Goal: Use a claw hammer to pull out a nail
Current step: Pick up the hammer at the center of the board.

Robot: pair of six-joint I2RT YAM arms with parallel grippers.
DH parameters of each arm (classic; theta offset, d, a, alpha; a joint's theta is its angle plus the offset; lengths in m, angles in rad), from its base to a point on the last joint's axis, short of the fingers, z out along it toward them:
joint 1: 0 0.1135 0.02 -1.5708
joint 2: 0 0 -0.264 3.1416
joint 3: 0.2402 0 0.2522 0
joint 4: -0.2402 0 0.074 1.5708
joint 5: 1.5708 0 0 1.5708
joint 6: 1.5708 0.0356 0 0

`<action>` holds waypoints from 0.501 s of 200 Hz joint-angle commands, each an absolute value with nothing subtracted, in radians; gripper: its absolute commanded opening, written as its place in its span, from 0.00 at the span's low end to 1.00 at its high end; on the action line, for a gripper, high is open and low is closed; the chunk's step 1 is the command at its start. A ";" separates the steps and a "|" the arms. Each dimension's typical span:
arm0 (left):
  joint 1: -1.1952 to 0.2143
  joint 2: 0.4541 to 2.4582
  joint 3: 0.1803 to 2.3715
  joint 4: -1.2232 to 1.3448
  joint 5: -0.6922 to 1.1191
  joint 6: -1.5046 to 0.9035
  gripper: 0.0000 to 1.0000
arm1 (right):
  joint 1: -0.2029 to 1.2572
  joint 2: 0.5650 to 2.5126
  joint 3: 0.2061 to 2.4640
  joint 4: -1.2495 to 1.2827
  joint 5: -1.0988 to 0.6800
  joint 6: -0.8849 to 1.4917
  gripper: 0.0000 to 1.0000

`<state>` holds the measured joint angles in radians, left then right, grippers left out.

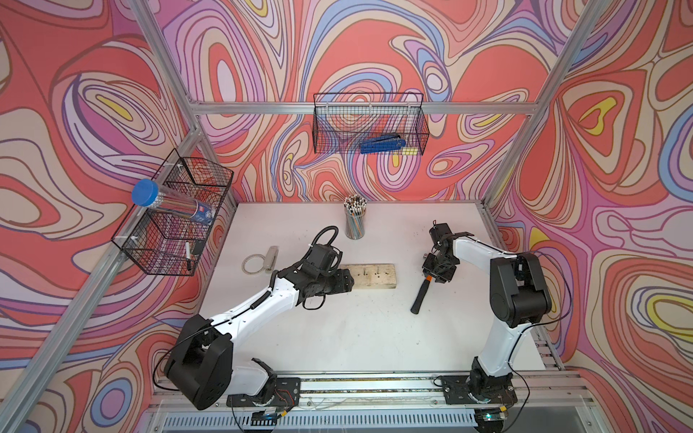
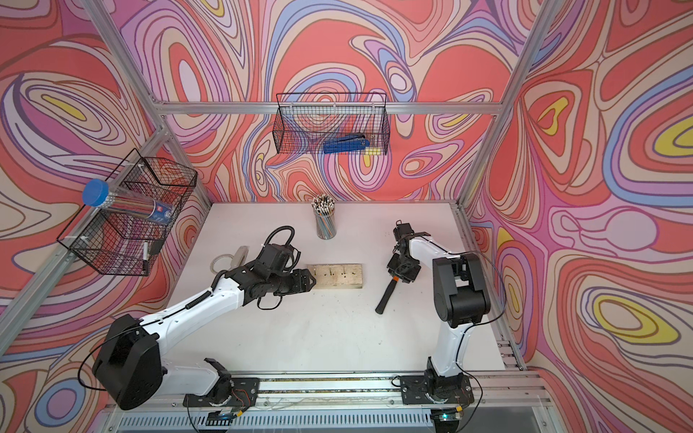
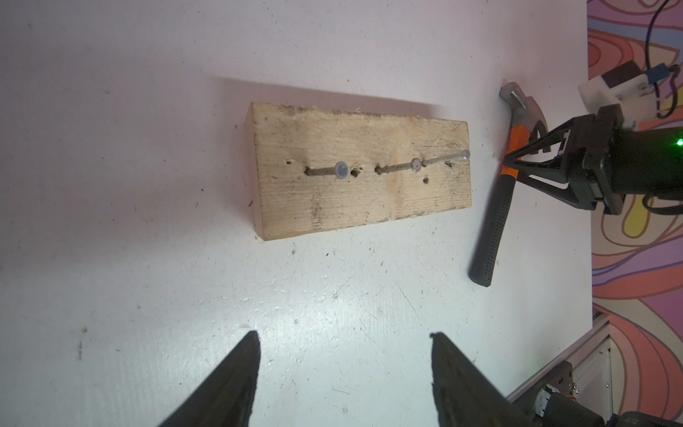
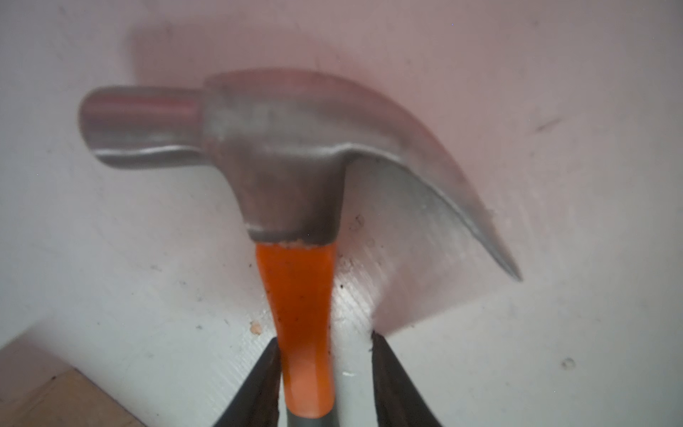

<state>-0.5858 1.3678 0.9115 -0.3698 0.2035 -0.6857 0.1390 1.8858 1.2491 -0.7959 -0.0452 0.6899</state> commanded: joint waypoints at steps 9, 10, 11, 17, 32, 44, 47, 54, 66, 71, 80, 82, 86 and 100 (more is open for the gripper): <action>-0.594 1.367 0.899 -0.357 0.206 -0.707 0.73 | 0.138 1.898 1.247 -0.783 -0.054 0.683 0.19; -0.594 1.367 0.899 -0.356 0.207 -0.706 0.73 | 0.138 1.898 1.246 -0.784 -0.054 0.683 0.18; -0.594 1.367 0.899 -0.357 0.206 -0.706 0.73 | 0.139 1.897 1.246 -0.783 -0.056 0.681 0.18; -0.594 1.366 0.899 -0.356 0.205 -0.706 0.73 | 0.139 1.893 1.242 -0.780 -0.057 0.679 0.14; -0.594 1.364 0.896 -0.353 0.205 -0.708 0.74 | 0.138 1.878 1.238 -0.776 -0.061 0.669 0.06; -0.594 1.362 0.896 -0.354 0.204 -0.709 0.74 | 0.139 1.861 1.235 -0.774 -0.063 0.659 0.04; -0.594 1.361 0.896 -0.352 0.202 -0.709 0.74 | 0.139 1.855 1.234 -0.772 -0.064 0.658 0.04; -0.594 1.359 0.897 -0.352 0.200 -0.710 0.74 | 0.139 1.840 1.231 -0.772 -0.063 0.651 0.03; -0.594 1.355 0.899 -0.351 0.197 -0.712 0.74 | 0.139 1.813 1.224 -0.766 -0.066 0.641 0.00; -0.594 1.354 0.900 -0.351 0.194 -0.712 0.75 | 0.140 1.798 1.221 -0.764 -0.066 0.636 0.00; -0.593 1.349 0.903 -0.350 0.188 -0.714 0.75 | 0.140 1.778 1.216 -0.757 -0.073 0.622 0.00; -0.594 1.347 0.902 -0.348 0.187 -0.713 0.75 | 0.139 1.778 1.213 -0.756 -0.076 0.619 0.00; -0.594 1.344 0.902 -0.345 0.187 -0.714 0.76 | 0.140 1.754 1.212 -0.754 -0.079 0.612 0.00; -0.594 1.338 0.906 -0.336 0.184 -0.715 0.76 | 0.145 1.711 1.207 -0.746 -0.096 0.586 0.00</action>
<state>-0.5884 1.3666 0.9077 -0.3622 0.2035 -0.6933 0.1390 1.8210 1.2079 -0.7784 -0.0692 0.6392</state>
